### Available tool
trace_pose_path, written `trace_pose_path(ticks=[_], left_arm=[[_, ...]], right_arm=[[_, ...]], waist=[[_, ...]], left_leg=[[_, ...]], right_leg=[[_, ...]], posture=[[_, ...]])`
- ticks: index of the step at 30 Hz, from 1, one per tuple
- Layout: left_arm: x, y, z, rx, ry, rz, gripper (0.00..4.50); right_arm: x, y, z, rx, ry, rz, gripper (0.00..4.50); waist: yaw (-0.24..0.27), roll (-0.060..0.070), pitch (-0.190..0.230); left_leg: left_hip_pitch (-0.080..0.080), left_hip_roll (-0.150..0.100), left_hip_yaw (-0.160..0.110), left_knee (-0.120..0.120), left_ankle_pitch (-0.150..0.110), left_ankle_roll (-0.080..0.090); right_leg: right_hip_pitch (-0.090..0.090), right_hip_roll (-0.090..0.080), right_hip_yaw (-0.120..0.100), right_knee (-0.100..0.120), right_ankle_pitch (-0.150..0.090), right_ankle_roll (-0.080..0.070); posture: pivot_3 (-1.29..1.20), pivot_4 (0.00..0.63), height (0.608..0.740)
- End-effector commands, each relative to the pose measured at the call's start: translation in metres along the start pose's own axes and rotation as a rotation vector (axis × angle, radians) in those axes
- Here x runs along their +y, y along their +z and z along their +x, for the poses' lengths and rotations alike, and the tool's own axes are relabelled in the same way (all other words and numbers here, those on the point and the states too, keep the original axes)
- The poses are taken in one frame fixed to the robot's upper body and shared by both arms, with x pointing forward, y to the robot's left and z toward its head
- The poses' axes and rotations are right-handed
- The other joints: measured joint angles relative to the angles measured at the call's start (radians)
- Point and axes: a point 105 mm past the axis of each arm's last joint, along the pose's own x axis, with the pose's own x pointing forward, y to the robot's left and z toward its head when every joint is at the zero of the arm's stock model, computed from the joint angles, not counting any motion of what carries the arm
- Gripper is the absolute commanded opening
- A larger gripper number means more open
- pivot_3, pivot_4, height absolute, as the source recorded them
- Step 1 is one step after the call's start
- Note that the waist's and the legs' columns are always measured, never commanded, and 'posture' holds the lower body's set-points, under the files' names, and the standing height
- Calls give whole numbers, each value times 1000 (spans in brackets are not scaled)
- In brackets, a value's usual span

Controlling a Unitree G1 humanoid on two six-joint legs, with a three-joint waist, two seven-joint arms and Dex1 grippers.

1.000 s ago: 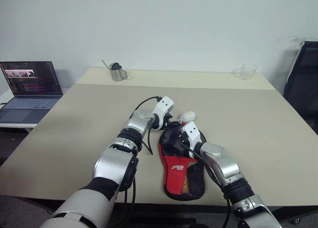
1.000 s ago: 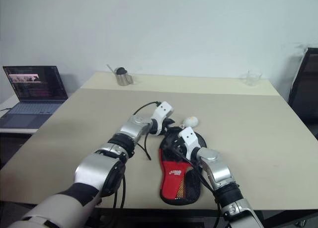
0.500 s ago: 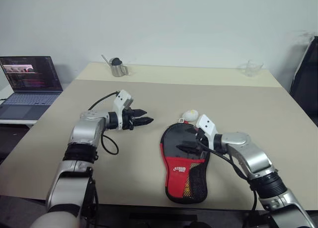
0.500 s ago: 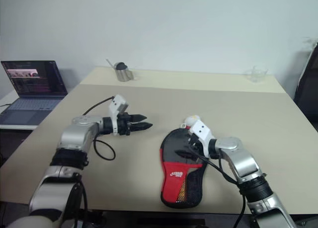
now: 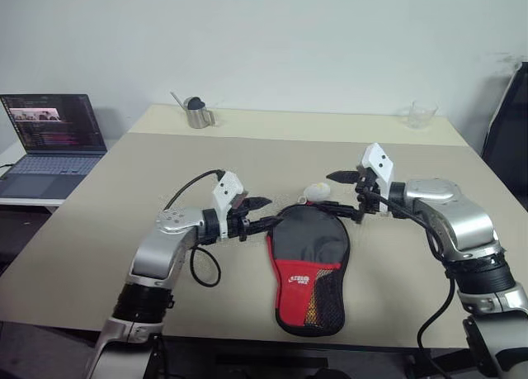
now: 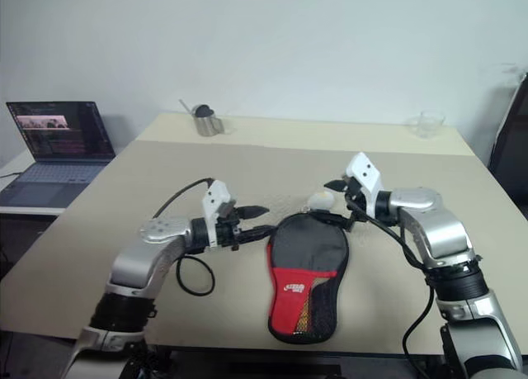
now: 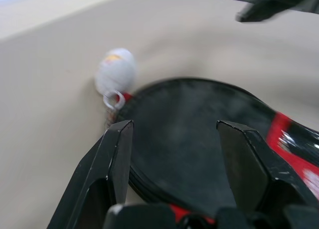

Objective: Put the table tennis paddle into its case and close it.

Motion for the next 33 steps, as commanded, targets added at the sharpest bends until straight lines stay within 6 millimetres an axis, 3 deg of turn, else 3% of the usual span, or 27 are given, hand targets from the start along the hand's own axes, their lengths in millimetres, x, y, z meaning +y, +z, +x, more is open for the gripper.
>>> trace_pose_path(ticks=[1,3,6,16,24,29,33], left_arm=[[4,7,20,-16,64,7,3080],[3,9,33,-32,88,-60,3507],[-21,8,50,2,34,-40,4469],[-53,-13,94,155,58,-39,4469],[-56,-43,107,184,101,-123,4469],[-51,-62,110,222,134,-178,4469],[-55,-75,113,249,122,-237,4469]], right_arm=[[-10,24,-6,-47,-12,-69,4500],[-14,28,-6,-43,-16,-80,4500],[-19,33,-6,-41,-22,-101,4500],[-37,36,-1,-34,-68,-91,4500],[-71,45,14,-78,-249,38,4500],[-86,28,31,-7,-330,177,4500],[-105,5,44,59,-498,330,4500]], waist=[[0,0,0],[-1,0,0],[-2,0,0],[-2,0,0],[-4,0,0],[-3,1,0],[-4,1,0]], left_leg=[[0,0,0,0,0,0],[0,0,1,1,0,0],[0,0,1,1,0,0],[0,-1,1,1,0,0],[1,0,1,1,0,0],[1,0,2,3,0,0],[2,0,2,11,0,0]], right_leg=[[0,0,0,0,0,0],[0,0,1,0,1,1],[0,1,1,0,1,1],[0,1,1,1,1,1],[0,2,2,2,1,1],[0,0,2,4,1,0],[1,0,3,12,1,1]], posture=[[0,150,740],[0,150,740],[0,150,740],[0,150,740],[0,150,740],[0,150,740],[0,150,740]])
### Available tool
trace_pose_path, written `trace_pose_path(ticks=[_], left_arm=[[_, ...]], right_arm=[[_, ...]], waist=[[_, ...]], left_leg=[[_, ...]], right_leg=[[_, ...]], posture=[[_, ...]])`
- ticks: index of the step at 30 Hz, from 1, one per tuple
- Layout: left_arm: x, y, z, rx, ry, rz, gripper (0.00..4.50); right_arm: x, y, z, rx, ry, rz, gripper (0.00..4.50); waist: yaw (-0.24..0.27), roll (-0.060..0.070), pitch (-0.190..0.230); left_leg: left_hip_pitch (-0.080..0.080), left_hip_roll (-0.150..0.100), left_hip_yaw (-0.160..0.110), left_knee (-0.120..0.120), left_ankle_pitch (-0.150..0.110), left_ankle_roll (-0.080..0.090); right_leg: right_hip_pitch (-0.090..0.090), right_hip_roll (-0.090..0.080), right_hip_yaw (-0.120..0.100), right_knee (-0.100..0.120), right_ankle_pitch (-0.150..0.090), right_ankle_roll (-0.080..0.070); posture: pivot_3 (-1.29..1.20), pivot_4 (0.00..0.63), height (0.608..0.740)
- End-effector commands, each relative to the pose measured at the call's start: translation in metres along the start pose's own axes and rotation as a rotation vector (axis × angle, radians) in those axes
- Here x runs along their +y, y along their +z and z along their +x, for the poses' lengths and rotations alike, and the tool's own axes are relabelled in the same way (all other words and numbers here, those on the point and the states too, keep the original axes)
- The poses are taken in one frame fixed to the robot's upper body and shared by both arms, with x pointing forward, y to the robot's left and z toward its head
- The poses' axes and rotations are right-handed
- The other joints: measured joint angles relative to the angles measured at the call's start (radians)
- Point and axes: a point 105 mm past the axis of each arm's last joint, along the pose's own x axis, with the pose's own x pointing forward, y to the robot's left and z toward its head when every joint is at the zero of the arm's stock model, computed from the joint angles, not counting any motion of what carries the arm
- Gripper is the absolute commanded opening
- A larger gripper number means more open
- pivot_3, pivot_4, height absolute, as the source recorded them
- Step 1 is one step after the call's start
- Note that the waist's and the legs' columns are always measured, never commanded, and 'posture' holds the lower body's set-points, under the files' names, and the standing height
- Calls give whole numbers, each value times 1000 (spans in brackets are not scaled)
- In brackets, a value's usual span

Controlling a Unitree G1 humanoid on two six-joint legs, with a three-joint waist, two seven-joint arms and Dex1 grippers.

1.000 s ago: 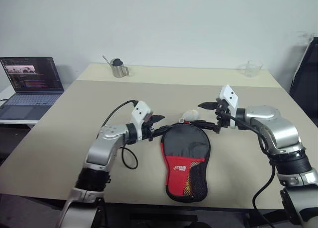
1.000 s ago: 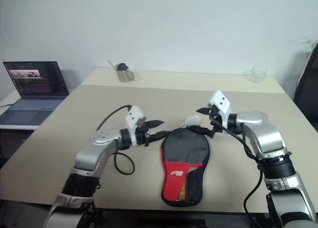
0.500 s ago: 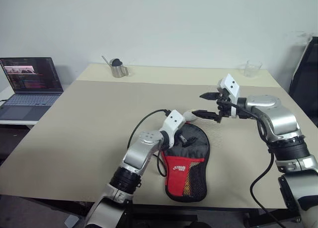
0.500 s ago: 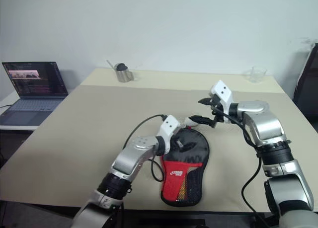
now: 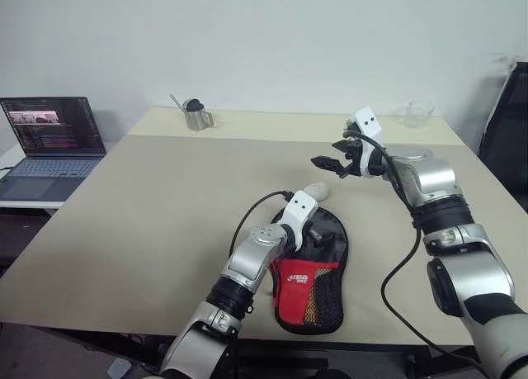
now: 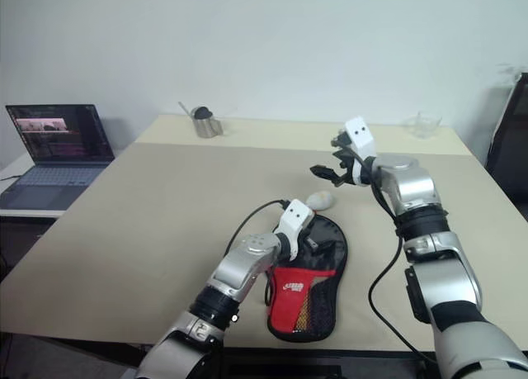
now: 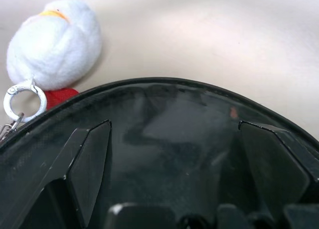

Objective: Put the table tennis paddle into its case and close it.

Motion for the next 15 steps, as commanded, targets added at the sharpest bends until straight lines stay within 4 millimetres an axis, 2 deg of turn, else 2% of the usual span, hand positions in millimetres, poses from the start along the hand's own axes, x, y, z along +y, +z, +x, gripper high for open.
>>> trace_pose_path(ticks=[1,8,15], left_arm=[[-3,-29,3,84,-10,-78,4469],[-5,-28,1,80,-8,-51,4469],[0,-28,-6,84,11,-26,4469]], right_arm=[[-15,-2,8,12,-134,98,4500],[-3,-50,32,96,-183,196,4500],[17,-70,46,104,-167,271,4500]], waist=[[0,0,0],[-2,0,0],[-5,0,0]], left_leg=[[0,0,0,1,0,0],[3,0,0,3,1,1],[3,0,-1,3,1,1]], right_leg=[[0,0,-1,1,0,0],[4,0,0,3,0,0],[4,0,0,2,0,0]], posture=[[0,150,740],[0,150,740],[0,150,740]])
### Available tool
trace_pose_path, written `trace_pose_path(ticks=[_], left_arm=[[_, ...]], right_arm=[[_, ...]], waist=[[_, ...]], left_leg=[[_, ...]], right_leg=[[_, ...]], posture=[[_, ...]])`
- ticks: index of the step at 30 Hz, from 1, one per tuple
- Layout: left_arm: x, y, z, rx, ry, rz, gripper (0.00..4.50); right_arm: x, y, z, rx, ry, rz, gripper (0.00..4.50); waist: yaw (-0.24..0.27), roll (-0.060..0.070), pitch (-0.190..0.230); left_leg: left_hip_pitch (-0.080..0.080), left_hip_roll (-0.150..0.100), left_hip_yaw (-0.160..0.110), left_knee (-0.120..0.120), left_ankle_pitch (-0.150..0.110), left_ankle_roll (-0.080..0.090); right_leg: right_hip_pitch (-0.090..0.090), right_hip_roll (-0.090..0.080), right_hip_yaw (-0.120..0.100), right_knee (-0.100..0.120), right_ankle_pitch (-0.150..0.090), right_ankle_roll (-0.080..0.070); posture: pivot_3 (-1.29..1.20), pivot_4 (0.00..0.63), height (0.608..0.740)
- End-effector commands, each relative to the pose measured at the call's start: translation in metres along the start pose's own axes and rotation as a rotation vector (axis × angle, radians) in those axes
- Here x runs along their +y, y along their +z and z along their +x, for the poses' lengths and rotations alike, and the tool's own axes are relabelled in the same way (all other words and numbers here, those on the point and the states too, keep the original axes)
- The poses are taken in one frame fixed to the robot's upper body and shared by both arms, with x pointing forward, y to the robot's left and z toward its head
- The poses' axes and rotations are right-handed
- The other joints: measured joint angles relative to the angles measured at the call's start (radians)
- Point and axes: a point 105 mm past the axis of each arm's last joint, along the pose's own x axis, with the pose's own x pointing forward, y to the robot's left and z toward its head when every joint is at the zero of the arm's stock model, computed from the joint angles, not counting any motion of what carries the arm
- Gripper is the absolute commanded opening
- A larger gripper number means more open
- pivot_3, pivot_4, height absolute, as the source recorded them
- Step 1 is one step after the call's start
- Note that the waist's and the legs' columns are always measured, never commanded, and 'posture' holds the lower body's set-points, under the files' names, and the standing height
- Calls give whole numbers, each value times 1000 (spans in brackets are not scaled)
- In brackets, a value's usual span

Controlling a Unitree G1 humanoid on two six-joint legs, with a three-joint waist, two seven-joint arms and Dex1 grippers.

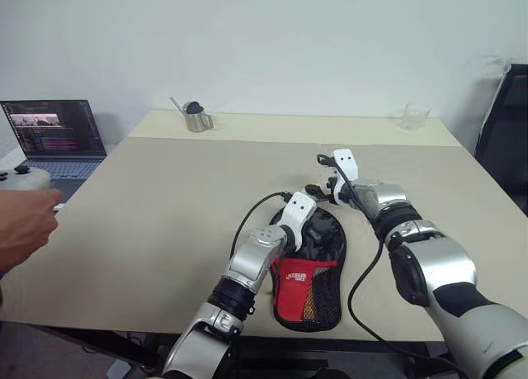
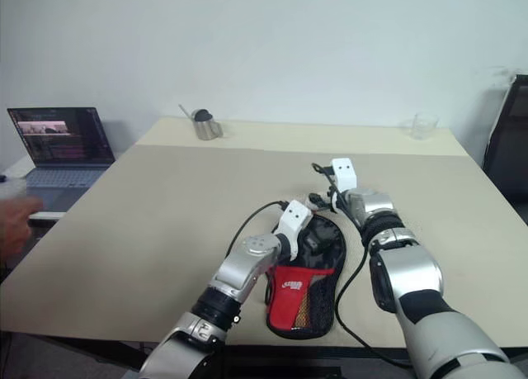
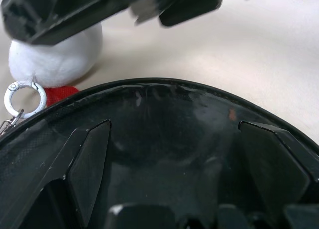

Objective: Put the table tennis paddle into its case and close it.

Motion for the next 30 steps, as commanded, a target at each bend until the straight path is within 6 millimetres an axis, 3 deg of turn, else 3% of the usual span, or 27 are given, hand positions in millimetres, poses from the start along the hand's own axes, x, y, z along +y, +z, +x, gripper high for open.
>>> trace_pose_path(ticks=[1,9,12,21,25,30], left_arm=[[0,-24,-5,86,5,-18,4469],[9,-28,-16,99,45,-12,4469],[10,-29,-18,101,53,-18,4500],[9,-30,-18,103,51,-37,4500],[7,-31,-18,106,44,-42,4500],[4,-32,-17,110,32,-51,4500]], right_arm=[[8,4,4,-41,3,25,4500],[17,0,9,-45,6,50,4500],[17,2,9,-55,2,55,3916],[15,5,9,-75,-18,71,911],[10,8,7,-85,-31,74,283],[-6,14,1,-109,-92,35,208]], waist=[[-2,0,0],[-3,0,0],[-3,0,0],[-2,0,0],[-1,0,0],[-1,0,0]], left_leg=[[0,0,0,0,0,0],[1,1,0,0,0,0],[1,1,0,0,0,0],[1,1,0,0,0,0],[1,1,-1,0,0,0],[1,1,-1,-1,0,0]], right_leg=[[0,0,0,0,0,0],[0,0,0,0,0,0],[0,0,0,0,0,0],[1,0,0,0,0,0],[1,0,0,0,0,0],[1,0,0,-1,0,0]], posture=[[0,150,740],[0,150,740],[0,150,740],[0,150,740],[0,150,740],[0,150,740]])
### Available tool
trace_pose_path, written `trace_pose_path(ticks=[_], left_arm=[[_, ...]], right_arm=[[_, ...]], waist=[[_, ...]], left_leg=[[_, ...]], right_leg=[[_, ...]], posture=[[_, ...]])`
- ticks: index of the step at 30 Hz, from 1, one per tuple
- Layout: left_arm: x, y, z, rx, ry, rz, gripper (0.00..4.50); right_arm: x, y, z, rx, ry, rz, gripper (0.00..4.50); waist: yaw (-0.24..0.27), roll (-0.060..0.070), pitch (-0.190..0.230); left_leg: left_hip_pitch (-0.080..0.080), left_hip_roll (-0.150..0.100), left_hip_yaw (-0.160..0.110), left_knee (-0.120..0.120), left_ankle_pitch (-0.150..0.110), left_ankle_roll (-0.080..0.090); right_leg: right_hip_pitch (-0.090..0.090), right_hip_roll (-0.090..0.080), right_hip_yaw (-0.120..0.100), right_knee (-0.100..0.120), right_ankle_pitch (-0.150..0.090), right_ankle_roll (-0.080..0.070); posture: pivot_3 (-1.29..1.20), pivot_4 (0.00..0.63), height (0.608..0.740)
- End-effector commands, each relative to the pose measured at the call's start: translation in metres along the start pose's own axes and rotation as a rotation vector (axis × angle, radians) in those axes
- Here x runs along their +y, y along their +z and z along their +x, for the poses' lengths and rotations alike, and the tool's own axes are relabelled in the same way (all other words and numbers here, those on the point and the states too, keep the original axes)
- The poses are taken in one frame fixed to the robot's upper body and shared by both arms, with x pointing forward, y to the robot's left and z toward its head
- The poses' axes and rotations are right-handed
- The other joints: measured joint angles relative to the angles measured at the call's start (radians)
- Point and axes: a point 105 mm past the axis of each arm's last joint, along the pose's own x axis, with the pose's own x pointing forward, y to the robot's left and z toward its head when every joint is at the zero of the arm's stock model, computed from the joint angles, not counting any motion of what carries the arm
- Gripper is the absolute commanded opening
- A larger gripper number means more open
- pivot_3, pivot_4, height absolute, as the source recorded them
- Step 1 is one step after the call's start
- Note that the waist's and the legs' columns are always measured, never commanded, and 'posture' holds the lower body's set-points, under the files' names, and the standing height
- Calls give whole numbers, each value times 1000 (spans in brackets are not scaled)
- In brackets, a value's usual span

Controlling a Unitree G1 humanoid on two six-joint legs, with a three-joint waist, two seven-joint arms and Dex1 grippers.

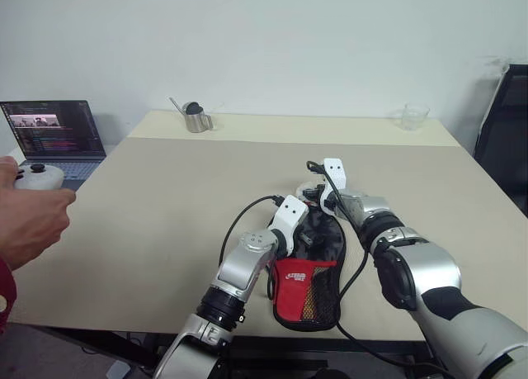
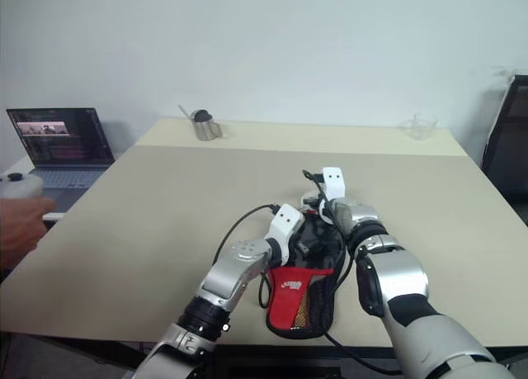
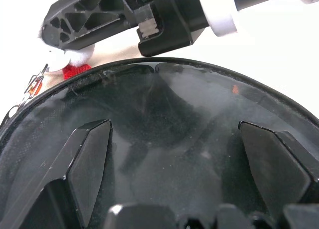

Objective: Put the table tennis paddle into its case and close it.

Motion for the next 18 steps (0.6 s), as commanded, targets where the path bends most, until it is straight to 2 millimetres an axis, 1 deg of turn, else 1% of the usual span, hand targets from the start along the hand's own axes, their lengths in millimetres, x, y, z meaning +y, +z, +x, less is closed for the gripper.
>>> trace_pose_path(ticks=[1,9,15,18], left_arm=[[-2,-25,1,88,-6,-56,4500],[-5,-26,1,91,-15,-63,4500],[-6,-27,2,93,-22,-74,4500],[-7,-28,2,94,-27,-78,4500]], right_arm=[[-21,28,-9,-92,-78,-53,208],[-44,28,-17,-96,-149,-75,207],[-68,33,-28,-107,-209,-93,207],[-81,29,-33,-97,-238,-90,207]], waist=[[0,0,0],[0,0,0],[1,0,0],[2,0,0]], left_leg=[[0,0,0,0,0,0],[0,0,0,0,0,0],[0,0,0,0,0,0],[0,0,0,-1,0,0]], right_leg=[[0,0,0,0,0,0],[0,0,0,0,0,0],[0,0,0,-1,0,0],[0,0,0,-1,0,0]], posture=[[0,150,740],[0,150,740],[0,150,740],[0,150,740]])
